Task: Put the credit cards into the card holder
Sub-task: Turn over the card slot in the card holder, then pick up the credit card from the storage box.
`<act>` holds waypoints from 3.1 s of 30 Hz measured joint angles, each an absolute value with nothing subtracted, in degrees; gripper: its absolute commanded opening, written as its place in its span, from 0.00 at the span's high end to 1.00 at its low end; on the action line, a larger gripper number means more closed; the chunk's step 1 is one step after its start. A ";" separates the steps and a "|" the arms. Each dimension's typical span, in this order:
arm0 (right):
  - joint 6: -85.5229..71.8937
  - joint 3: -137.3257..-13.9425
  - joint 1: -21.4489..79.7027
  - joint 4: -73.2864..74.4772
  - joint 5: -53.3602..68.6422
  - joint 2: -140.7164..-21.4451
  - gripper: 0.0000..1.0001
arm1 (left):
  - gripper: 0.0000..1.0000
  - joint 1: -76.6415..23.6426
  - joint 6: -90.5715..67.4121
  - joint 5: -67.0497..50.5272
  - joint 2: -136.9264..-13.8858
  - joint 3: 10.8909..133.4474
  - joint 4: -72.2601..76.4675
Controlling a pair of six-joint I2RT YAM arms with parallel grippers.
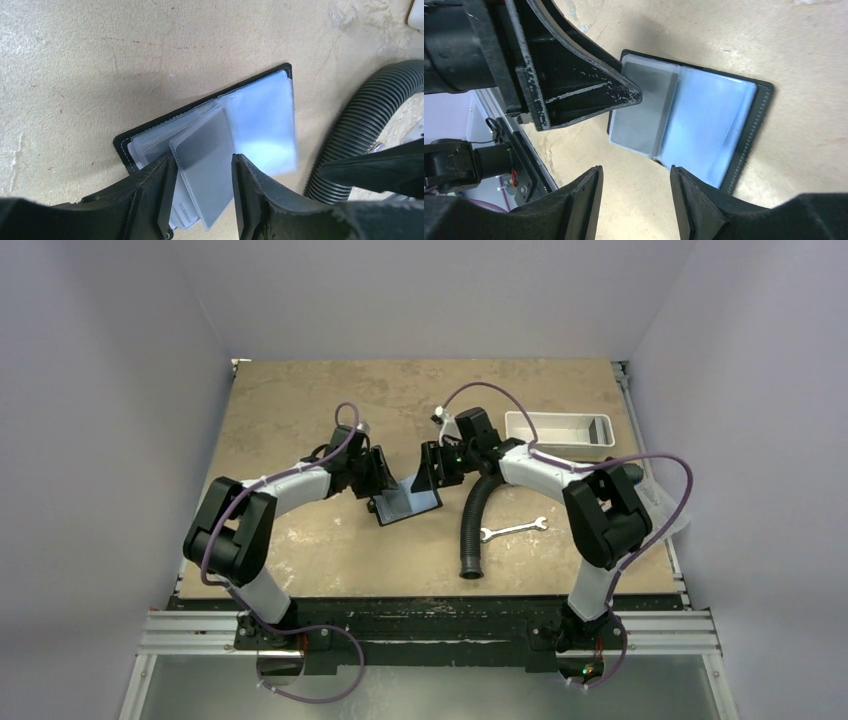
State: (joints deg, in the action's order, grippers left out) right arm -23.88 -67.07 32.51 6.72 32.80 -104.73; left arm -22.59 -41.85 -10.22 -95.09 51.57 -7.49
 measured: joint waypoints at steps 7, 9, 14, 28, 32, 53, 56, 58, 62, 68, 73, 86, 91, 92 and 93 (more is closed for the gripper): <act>-20.14 -68.03 30.98 13.04 25.32 -98.83 0.37 | 0.53 -22.57 -40.40 -9.91 -93.84 50.68 -8.34; -19.16 -68.25 30.52 14.46 23.05 -97.69 0.36 | 0.52 -22.57 -39.77 -9.93 -93.49 50.61 -8.93; -17.43 -67.64 25.28 17.32 19.35 -92.95 0.33 | 0.32 -22.44 -37.74 -9.63 -91.85 50.61 -12.19; -14.81 -78.30 -4.95 21.63 -9.54 -91.24 0.13 | 0.25 -22.33 -24.82 -16.67 -85.69 65.36 -20.97; -10.68 -83.59 -6.24 23.86 -14.81 -98.02 0.13 | 0.24 -22.33 -22.79 -18.26 -85.54 64.75 -21.15; -1.50 -93.78 -8.16 32.27 -24.73 -116.03 0.27 | 0.23 -22.52 -20.36 -20.45 -83.85 60.69 -21.32; -1.41 -95.02 -8.16 32.34 -25.17 -117.58 0.30 | 0.23 -22.55 -20.36 -20.78 -83.85 60.29 -20.97; -1.41 -95.72 -8.16 32.42 -25.54 -118.56 0.30 | 0.23 -22.55 -20.36 -20.91 -83.85 60.16 -20.88; -1.39 -96.27 -8.16 33.01 -25.82 -119.39 0.31 | 0.23 -22.55 -20.38 -21.04 -83.85 60.12 -20.67; -1.32 -97.84 -8.16 33.45 -26.57 -120.07 0.34 | 0.23 -22.55 -20.38 -21.12 -83.85 60.12 -20.64; -1.26 -98.37 -8.14 33.56 -27.62 -120.49 0.43 | 0.23 -22.55 -20.36 -21.30 -83.85 60.10 -20.62; -1.26 -98.37 -7.92 34.00 -27.81 -120.62 0.46 | 0.23 -22.55 -20.36 -21.93 -83.85 60.10 -20.60; -0.84 -98.37 -7.94 34.35 -27.94 -120.66 0.39 | 0.23 -22.55 -20.38 -22.22 -83.85 60.10 -20.58; -0.82 -98.37 -7.94 34.35 -27.92 -120.70 0.39 | 0.23 -22.55 -20.38 -22.26 -83.85 60.10 -20.58; -0.82 -98.37 -7.94 34.35 -27.88 -120.79 0.40 | 0.23 -22.55 -20.38 -22.28 -83.85 60.10 -20.58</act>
